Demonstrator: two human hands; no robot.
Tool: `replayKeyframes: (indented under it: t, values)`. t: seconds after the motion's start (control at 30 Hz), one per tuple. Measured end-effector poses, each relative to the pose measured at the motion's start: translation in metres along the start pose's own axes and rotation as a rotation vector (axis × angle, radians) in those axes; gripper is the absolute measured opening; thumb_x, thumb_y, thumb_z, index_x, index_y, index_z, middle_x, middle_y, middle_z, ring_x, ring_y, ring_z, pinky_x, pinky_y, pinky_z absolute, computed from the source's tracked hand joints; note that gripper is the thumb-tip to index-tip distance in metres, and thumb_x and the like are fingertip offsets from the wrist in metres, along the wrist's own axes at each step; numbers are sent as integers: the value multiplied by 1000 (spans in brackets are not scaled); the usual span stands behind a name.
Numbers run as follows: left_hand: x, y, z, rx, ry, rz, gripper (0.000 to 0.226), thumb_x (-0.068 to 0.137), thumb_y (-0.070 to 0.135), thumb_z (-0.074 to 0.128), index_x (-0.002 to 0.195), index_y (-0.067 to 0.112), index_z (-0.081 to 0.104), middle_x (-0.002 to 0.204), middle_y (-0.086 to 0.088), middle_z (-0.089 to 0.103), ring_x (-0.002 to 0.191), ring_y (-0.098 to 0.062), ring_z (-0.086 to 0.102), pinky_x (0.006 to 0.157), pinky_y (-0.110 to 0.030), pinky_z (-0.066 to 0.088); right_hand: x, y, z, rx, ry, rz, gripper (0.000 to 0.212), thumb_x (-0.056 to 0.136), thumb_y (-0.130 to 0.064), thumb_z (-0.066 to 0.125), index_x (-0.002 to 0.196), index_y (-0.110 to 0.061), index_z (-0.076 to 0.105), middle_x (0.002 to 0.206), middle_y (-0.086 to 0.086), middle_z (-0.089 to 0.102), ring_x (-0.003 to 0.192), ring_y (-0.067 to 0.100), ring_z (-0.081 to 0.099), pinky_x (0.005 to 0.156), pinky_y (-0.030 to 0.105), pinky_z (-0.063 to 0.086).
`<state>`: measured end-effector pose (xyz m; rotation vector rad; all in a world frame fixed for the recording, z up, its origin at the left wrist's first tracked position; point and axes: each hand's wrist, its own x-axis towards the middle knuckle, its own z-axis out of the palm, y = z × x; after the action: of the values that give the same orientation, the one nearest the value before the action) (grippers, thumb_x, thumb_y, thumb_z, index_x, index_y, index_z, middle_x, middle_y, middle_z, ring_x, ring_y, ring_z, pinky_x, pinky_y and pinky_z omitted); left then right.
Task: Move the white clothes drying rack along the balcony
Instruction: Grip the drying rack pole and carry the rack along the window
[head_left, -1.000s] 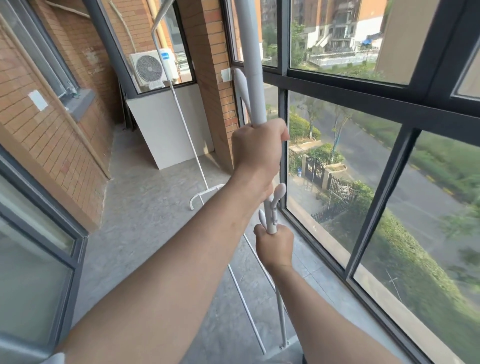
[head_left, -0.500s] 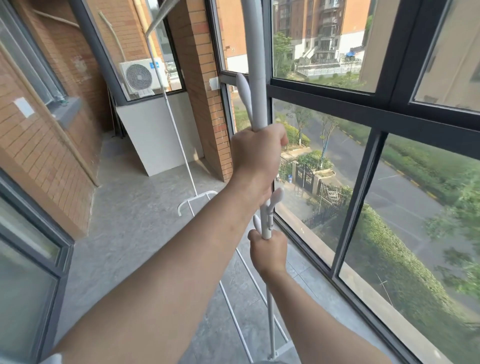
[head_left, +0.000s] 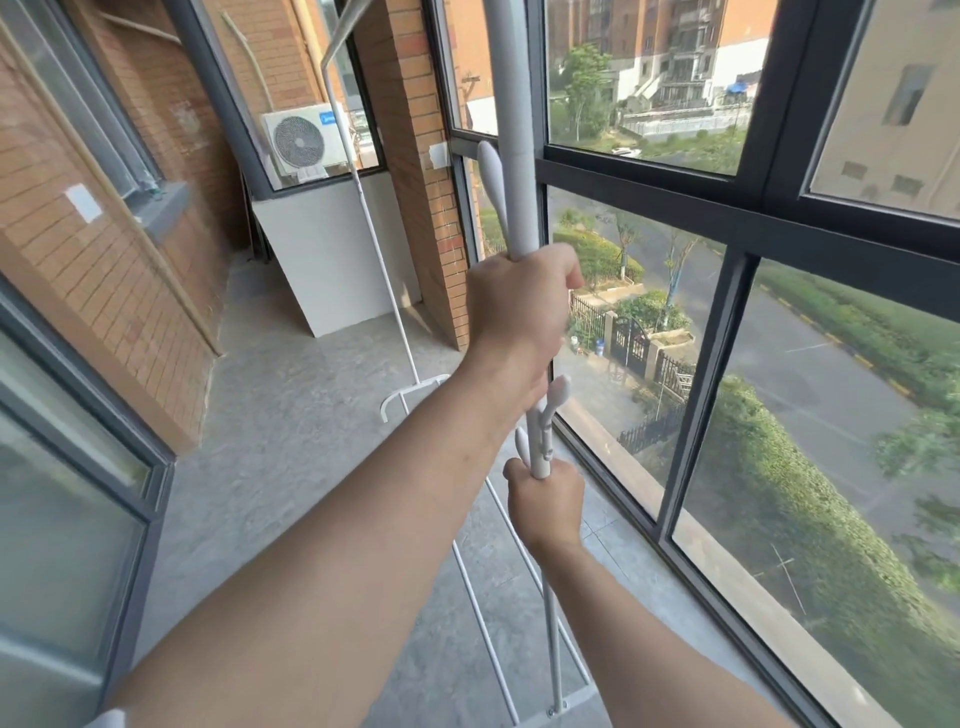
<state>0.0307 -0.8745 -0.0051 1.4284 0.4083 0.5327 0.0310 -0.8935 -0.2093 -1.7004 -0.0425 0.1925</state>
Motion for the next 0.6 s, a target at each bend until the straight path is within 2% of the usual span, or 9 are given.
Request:
replayKeyframes:
  t: [0.17, 0.37, 0.6]
  values:
    - [-20, 0, 23, -2, 3, 3, 32, 78, -3, 60, 59, 14, 41, 34, 10, 27, 30, -10, 23, 45, -24, 23, -8, 5, -29, 31, 23, -5, 40, 79, -5, 58, 53, -15, 30, 51, -1, 28, 42, 11, 18, 39, 23, 18]
    - [-41, -2, 48, 9, 19, 9, 33, 76, 0, 61, 57, 16, 41, 34, 11, 27, 30, -11, 24, 46, -24, 23, -17, 8, -62, 43, 32, -12, 28, 79, -5, 58, 58, -8, 38, 56, 3, 30, 48, 14, 21, 43, 28, 21]
    - [-67, -6, 74, -3, 19, 20, 29, 72, 2, 62, 58, 17, 41, 36, 11, 28, 33, -12, 24, 46, -25, 23, -29, 16, -98, 40, 30, -14, 28, 79, -5, 58, 59, -8, 38, 58, 6, 30, 49, 15, 21, 43, 29, 19]
